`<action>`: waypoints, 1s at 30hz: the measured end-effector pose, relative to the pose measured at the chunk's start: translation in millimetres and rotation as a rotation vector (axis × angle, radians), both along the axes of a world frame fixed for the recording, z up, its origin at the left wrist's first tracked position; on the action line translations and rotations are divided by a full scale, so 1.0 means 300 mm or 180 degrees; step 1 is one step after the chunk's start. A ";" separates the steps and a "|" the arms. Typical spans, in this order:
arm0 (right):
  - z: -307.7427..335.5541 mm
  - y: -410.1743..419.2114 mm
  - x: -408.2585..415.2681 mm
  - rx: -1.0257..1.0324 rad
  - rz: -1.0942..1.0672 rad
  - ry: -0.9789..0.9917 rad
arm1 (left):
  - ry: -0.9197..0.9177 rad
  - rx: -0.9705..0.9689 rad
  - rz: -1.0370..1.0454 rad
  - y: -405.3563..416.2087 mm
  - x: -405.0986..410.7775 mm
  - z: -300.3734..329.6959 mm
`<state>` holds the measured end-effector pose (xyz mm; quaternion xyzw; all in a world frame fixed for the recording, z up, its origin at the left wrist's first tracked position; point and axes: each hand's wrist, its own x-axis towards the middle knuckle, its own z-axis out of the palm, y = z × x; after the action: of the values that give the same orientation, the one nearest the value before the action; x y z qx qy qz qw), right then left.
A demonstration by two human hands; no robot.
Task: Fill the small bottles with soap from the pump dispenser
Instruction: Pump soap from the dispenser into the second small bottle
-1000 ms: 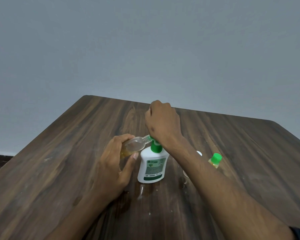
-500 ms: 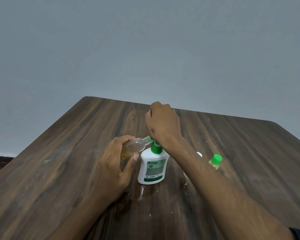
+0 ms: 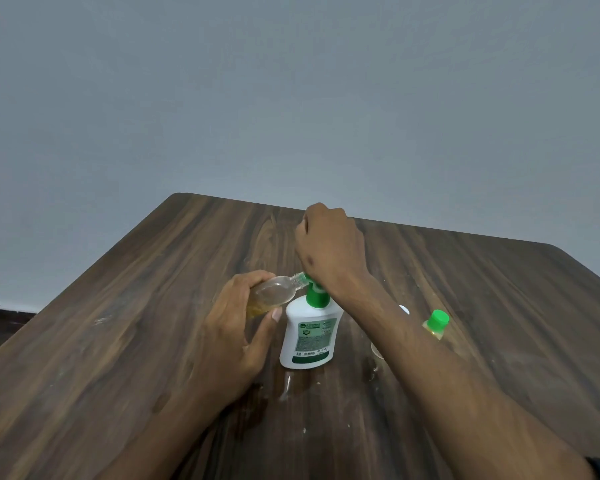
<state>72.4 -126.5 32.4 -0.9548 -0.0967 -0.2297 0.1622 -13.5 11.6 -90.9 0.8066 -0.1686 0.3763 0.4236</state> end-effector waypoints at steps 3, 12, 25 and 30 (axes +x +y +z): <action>-0.006 -0.001 0.003 0.0073 -0.0037 0.0004 | -0.0008 -0.0011 -0.0002 0.001 0.002 -0.001; -0.008 0.000 0.003 0.0041 -0.0025 0.0031 | 0.0026 0.0000 -0.0032 0.005 0.004 -0.004; -0.001 0.003 0.011 0.0011 0.0003 0.0030 | 0.0039 0.0024 -0.0011 0.008 0.008 0.000; -0.002 0.004 0.014 0.0015 0.0054 -0.0018 | 0.0073 0.0035 0.0048 0.004 0.003 0.001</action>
<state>76.5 -125.3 31.8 -0.9529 -0.1047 -0.2312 0.1660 -12.6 12.9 -90.5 0.8144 -0.1596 0.3693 0.4182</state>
